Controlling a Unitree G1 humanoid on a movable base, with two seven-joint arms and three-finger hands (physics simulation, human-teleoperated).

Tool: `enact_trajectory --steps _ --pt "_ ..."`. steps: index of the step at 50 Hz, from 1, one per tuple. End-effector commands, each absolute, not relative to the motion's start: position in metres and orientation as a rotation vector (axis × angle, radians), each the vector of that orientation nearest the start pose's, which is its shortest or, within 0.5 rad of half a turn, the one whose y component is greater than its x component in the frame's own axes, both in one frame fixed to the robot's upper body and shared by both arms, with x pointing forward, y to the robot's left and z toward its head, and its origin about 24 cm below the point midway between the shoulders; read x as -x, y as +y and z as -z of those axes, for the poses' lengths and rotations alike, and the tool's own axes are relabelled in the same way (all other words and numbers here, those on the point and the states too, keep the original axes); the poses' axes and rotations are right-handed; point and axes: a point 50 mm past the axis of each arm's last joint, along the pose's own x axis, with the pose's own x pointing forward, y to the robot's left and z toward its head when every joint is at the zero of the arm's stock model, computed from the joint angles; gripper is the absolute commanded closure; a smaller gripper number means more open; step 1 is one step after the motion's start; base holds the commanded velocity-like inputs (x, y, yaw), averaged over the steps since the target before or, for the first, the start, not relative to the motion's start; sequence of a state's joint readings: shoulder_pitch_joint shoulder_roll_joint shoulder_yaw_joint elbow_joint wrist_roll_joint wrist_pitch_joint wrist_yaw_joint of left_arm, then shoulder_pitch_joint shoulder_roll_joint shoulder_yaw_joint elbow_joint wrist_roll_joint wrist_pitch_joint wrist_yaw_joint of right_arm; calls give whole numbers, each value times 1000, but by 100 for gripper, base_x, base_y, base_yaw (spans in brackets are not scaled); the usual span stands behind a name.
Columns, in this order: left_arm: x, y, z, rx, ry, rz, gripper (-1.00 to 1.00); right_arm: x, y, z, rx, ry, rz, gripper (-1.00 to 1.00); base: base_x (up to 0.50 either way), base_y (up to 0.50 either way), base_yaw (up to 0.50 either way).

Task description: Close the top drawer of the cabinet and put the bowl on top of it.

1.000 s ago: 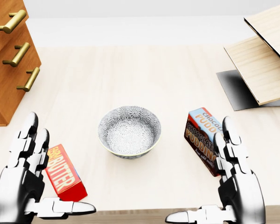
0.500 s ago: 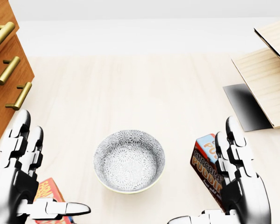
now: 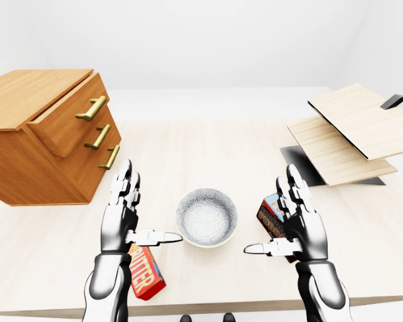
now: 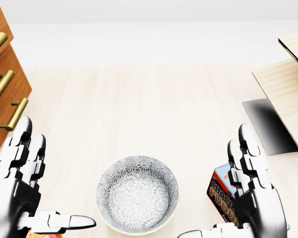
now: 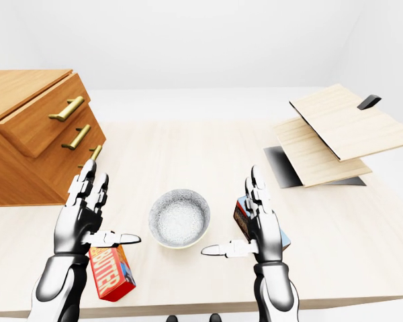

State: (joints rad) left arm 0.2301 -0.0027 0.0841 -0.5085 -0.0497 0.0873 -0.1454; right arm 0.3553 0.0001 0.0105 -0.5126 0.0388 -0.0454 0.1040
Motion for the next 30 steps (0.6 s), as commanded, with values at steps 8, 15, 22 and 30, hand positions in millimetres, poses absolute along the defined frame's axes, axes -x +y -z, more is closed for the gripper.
enact_trajectory --steps 8,15,22,30 --pt "-202 174 -103 -4 -207 12 -100 -183 -162 -93 -5 -212 -16 -100 0 0 0" --pt "-203 173 -103 -6 -207 12 -100 -181 -161 -93 -1 -219 -22 -100 0 13 0" --pt "-202 172 -102 -9 -205 14 -100 -182 -162 -93 7 -226 -6 -100 0 19 0" --pt "-201 172 -104 -10 -211 14 -100 -180 -161 -94 7 -226 -9 -100 0 20 0"
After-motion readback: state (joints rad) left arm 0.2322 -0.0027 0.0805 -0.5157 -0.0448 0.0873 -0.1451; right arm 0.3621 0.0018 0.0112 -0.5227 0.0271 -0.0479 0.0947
